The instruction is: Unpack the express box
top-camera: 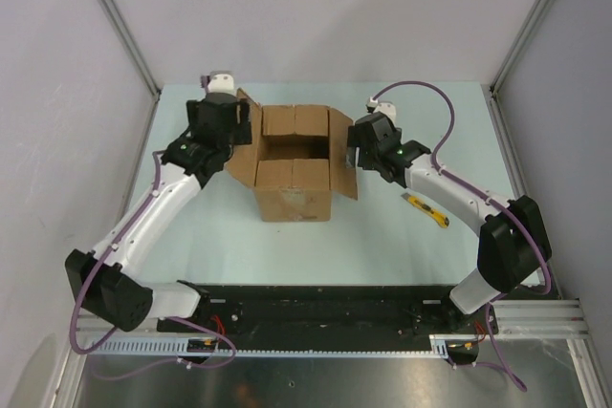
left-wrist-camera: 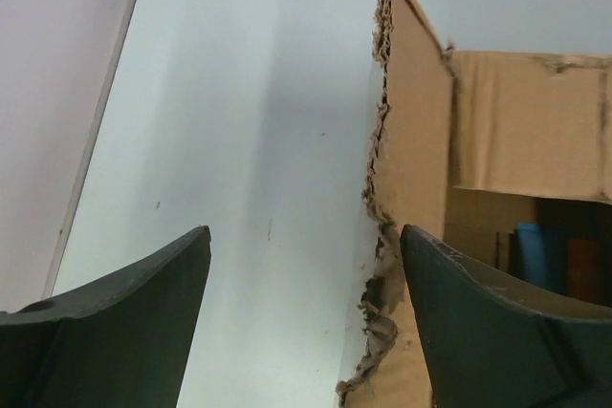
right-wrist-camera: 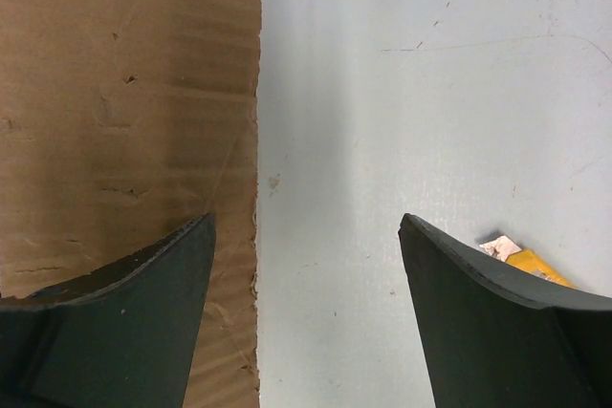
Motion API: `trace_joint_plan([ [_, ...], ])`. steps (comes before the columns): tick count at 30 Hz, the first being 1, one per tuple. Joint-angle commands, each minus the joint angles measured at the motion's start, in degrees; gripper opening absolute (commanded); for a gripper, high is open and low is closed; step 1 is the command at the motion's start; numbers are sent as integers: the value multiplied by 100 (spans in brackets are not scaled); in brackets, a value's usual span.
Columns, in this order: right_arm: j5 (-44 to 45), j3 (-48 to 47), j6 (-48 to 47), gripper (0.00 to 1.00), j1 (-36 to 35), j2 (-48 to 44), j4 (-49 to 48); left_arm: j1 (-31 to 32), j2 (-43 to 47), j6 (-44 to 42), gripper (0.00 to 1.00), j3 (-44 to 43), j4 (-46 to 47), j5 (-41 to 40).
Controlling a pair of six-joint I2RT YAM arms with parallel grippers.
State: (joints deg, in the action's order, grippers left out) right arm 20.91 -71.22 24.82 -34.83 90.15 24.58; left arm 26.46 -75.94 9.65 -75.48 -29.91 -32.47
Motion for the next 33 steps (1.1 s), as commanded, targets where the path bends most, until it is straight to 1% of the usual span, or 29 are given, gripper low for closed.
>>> trace_joint_plan([
  [1, -8, 29, -12, 82, 29, -58, -58, -360, 246, 335, 85, 507, -199, 627],
  [5, -86, 29, -117, 82, 73, -313, -181, -580, 229, 573, 85, 789, -191, 890],
  [9, -394, 29, -336, 82, 160, -603, -505, -843, 150, 705, 85, 912, -191, 1181],
  [16, -1228, 29, -671, 82, 187, -823, -1025, -941, -52, 810, 85, 1079, -190, 1357],
  [19, -1370, 29, -785, 83, 135, -841, -1174, -949, -166, 810, 85, 1106, -182, 1515],
  [24, -1203, 29, -812, 83, 126, -946, -1271, -949, -228, 793, 85, 1080, -191, 1525],
  [27, -922, 21, -864, 84, 99, -1139, -1306, -941, -10, 732, 85, 992, -191, 1402],
  [28, -695, -32, -891, 87, 73, -1244, -1289, -932, 70, 644, 85, 905, -191, 1384],
  [31, -238, -234, -1075, 92, -41, -1368, -1087, -888, 447, 503, 85, 676, -191, 1392],
  [33, -35, -357, -1224, 93, -172, -1429, -1052, -792, 615, 424, 85, 501, -191, 1392],
])
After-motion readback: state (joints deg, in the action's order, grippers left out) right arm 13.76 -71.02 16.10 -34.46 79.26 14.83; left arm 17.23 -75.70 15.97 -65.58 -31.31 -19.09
